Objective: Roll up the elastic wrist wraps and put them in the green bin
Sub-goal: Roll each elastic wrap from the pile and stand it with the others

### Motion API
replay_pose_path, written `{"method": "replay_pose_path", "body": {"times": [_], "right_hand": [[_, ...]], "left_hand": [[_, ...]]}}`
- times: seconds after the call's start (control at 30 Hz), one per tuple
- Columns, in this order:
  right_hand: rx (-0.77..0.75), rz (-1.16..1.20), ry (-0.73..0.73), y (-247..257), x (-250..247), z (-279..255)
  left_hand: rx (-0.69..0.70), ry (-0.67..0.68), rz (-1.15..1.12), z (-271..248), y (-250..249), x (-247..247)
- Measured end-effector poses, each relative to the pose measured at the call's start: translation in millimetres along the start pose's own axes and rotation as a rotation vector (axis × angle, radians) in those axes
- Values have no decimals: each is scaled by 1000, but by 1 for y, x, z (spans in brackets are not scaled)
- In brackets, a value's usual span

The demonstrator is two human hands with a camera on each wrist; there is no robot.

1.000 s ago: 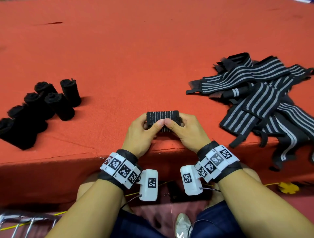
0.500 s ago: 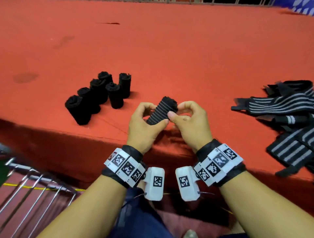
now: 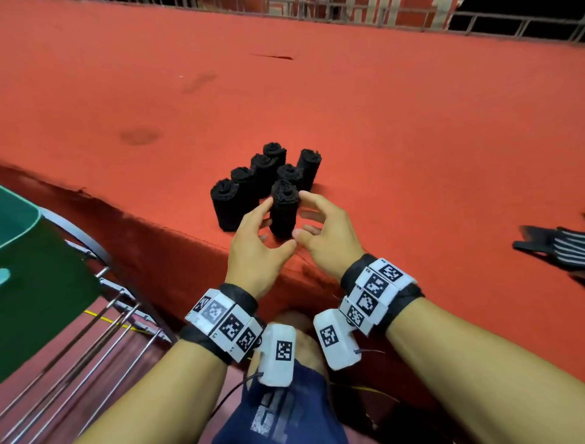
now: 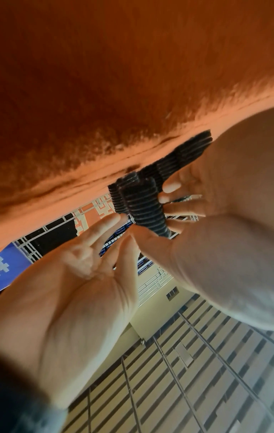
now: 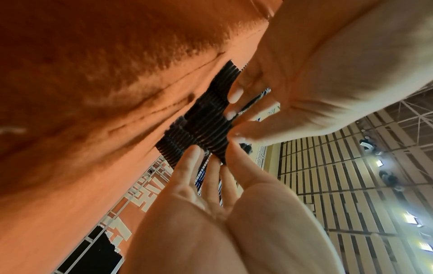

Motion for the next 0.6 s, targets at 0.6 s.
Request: {"method": "replay_pose_path", "body": {"times": [0.6], "right_hand": [[77, -110, 53, -10, 24, 35]], "left_hand": [[-139, 143, 164, 24, 26, 3]]}}
Point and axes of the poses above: each hand's wrist, its own z-axis towards the middle knuckle, its own x-axis out of the palm, y = z × x, the point moved 4 cm from there along z, towards the middle knuckle, and after that the axes turned 13 degrees about x, right-handed, at the moved point
